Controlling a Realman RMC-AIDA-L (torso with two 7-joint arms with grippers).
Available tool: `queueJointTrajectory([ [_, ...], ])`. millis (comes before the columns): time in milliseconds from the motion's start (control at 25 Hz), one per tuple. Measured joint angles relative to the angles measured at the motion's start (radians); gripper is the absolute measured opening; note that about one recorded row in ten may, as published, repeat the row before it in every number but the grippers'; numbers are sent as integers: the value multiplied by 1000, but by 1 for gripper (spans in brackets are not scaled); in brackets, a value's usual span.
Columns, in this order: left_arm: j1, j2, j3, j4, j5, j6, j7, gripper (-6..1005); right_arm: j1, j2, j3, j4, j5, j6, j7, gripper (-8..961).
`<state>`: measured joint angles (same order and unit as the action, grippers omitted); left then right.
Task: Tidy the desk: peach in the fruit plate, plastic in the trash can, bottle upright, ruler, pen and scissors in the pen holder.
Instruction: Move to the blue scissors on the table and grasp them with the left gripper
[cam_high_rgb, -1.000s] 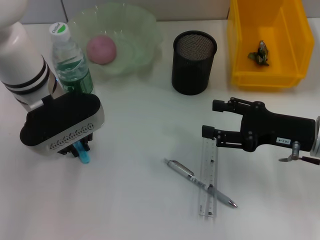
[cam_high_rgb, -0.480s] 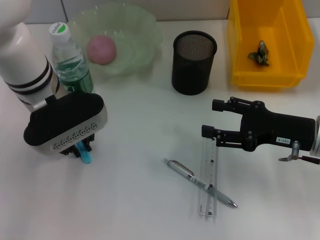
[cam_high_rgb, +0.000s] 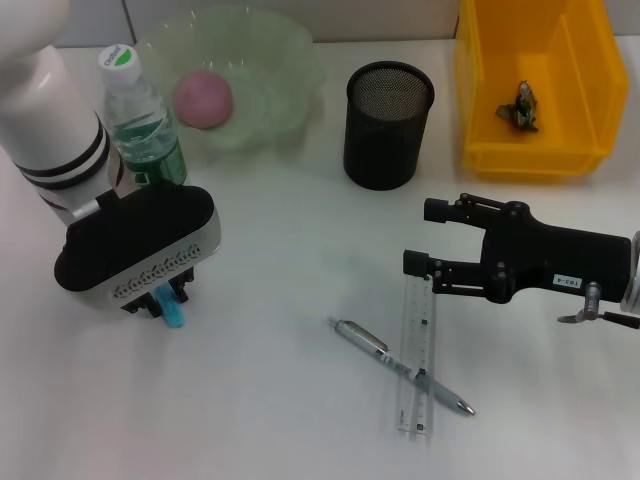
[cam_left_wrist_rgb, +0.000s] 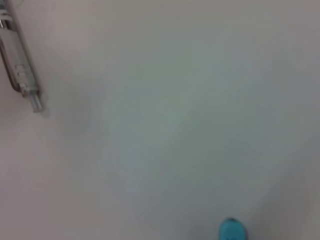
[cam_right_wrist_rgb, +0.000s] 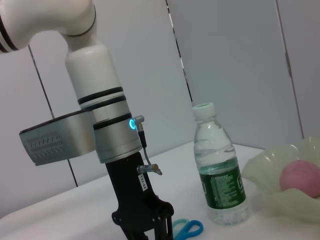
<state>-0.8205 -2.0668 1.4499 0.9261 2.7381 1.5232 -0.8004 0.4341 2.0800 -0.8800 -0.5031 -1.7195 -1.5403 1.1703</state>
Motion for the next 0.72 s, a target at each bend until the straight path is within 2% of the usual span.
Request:
queueJointTrajectory([
  [560, -1, 1, 4, 0, 0, 0, 6, 271, -2, 0, 0, 0, 0, -2, -1, 812],
  [720, -2, 1, 6, 3, 0, 1, 7, 217, -3, 0, 0, 0, 0, -1, -2, 812],
])
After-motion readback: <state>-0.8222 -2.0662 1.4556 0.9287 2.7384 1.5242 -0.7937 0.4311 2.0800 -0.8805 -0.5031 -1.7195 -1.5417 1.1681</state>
